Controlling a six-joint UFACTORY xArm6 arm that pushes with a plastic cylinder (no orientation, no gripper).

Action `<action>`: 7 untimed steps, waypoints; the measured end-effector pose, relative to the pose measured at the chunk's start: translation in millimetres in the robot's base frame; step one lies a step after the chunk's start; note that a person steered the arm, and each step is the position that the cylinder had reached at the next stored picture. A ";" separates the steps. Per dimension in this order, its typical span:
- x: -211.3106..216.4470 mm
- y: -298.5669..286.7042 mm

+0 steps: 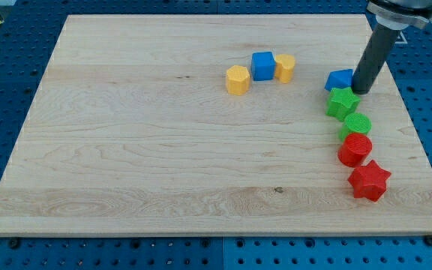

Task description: Push blue cube and yellow heart a bit right

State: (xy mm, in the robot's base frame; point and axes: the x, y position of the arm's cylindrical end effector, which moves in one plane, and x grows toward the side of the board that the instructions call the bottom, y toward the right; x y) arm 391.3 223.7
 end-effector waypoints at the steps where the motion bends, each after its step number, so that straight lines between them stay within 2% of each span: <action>1: -1.3 -13.8; 2: -15.1 -5.6; 3: -79.0 10.2; 4: -109.2 -38.5; 5: -112.0 -120.5; 6: -110.6 -195.2; 7: -85.4 -229.2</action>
State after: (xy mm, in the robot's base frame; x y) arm 305.9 -5.5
